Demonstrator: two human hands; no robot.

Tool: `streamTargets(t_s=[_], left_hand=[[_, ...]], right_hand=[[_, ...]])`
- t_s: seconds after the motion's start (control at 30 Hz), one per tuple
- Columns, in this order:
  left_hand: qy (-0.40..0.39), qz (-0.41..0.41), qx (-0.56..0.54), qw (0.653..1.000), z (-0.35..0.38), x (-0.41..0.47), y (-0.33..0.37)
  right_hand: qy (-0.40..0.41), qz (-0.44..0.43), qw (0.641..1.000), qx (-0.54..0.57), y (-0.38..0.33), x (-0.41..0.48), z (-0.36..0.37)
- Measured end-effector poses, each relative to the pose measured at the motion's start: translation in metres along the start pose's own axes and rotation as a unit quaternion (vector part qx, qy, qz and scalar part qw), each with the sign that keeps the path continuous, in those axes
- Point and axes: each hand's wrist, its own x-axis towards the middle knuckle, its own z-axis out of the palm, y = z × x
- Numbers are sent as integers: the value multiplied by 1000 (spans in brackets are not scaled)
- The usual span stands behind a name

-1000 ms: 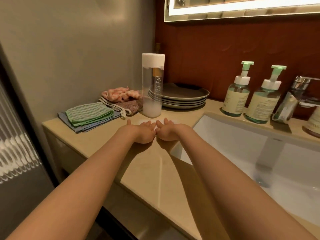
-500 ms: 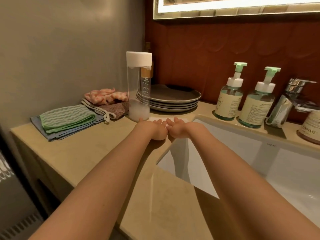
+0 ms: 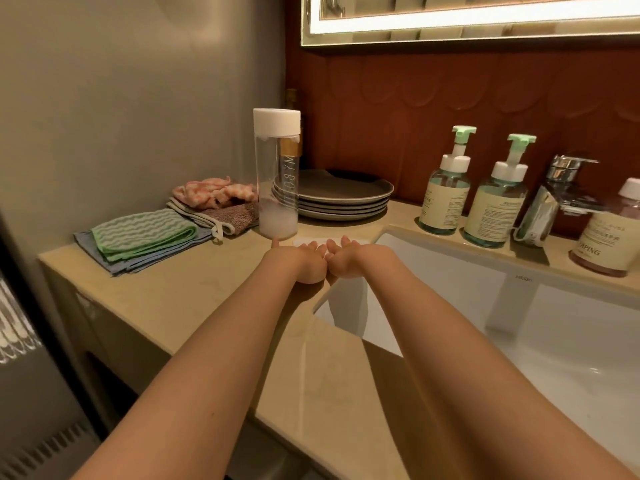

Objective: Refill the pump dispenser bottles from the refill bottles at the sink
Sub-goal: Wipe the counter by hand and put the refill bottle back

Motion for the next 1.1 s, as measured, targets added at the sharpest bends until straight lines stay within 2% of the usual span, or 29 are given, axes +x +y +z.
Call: streamTargets(t_s=[0.57,0.93,1.1], left_hand=[[-21,-21,-9,1000,21,-86,-22],[-12,-3,-9,1000,43,-133,-24],[-10,13,-6,1000,50,-153,-15]], right_hand=[[-19,-38,999,-6,-44,-87,18],[-24,-37,999,-3,-56,-145,36],[0,-37,999,18,-52,-170,47]])
